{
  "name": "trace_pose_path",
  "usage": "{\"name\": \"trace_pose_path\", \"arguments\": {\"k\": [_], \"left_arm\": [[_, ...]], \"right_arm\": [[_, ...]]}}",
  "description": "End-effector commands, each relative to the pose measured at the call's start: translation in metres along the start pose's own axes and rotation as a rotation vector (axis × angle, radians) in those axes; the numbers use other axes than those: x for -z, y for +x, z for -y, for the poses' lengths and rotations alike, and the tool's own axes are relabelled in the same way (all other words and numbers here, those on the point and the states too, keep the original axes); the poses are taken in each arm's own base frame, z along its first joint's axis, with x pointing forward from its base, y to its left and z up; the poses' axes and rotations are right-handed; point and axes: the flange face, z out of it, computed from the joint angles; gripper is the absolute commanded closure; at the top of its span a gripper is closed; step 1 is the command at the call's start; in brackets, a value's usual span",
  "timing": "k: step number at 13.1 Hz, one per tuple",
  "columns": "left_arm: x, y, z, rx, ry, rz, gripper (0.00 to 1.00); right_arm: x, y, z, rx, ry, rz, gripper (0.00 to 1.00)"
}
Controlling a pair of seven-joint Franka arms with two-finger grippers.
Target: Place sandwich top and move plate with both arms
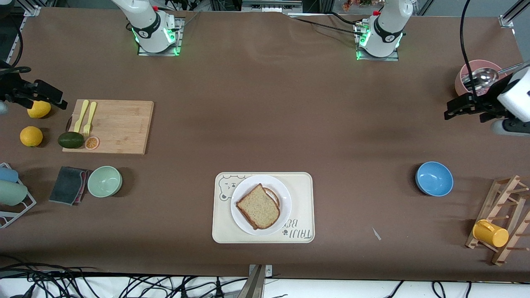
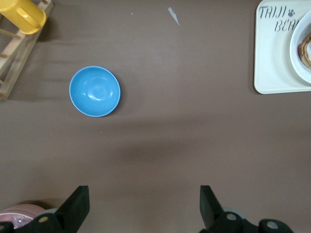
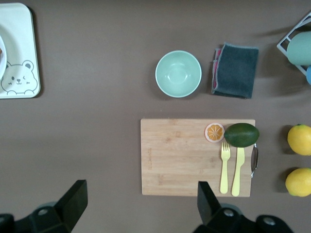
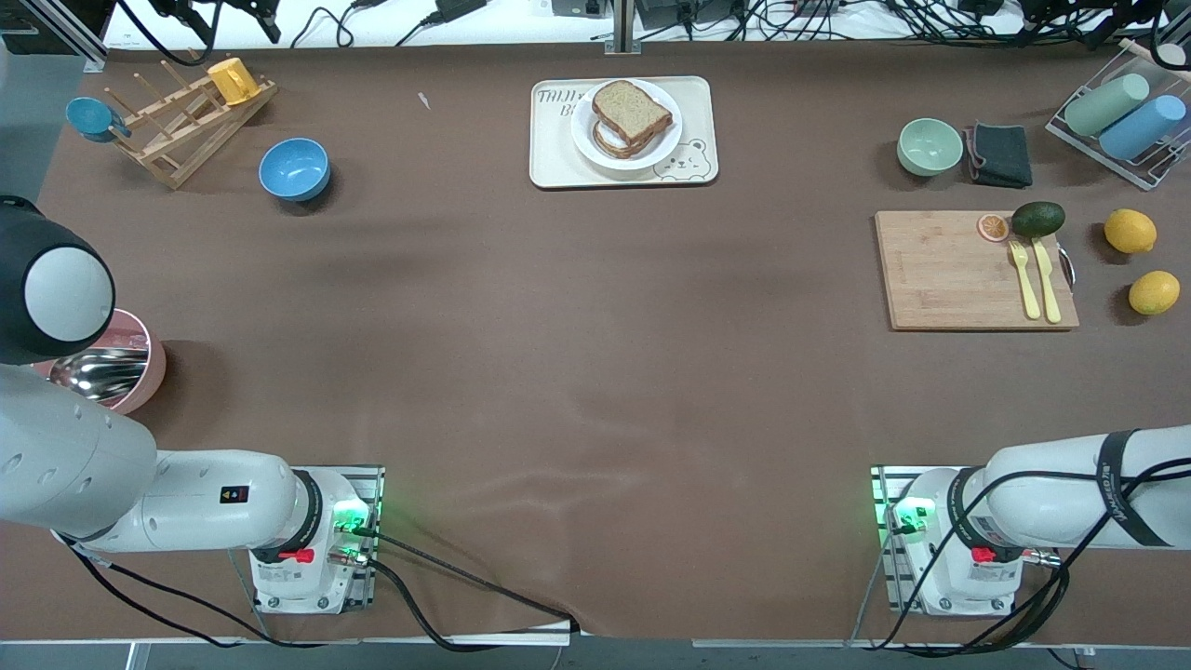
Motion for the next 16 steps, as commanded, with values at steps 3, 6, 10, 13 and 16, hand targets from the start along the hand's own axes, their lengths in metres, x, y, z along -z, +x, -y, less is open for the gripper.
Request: {"name": "trace_pose_path", "arguments": {"k": [3,6,10,13,16], "left_arm": [[0.015,-0.005,0.016,0.002,0.033,-0.051,0.0],[0.016,-0.003,0.024,0.017,0.038,-0.069,0.0],[0.02,-0.01,0.028,0.029,0.023,-0.069,0.0],[0.021,-0.009,0.028,0.024,0.025,-0.074,0.0],[0.023,-0.01,0.03,0.003,0.029,-0.073,0.0]], "right_arm": [[0.004,0.005,-0.003,-0.013,-0.004,-0.022,0.0],[0.003,0.004,-0.004,-0.016,-0.004,-0.019,0.0],[0.003,0.004,-0.002,-0.015,0.001,-0.019,0.0],[0.003,0.005,-0.002,-0.015,0.001,-0.021,0.0],[0.002,0.006,-0.003,-0.01,-0.004,-0.022,0.0]]}}
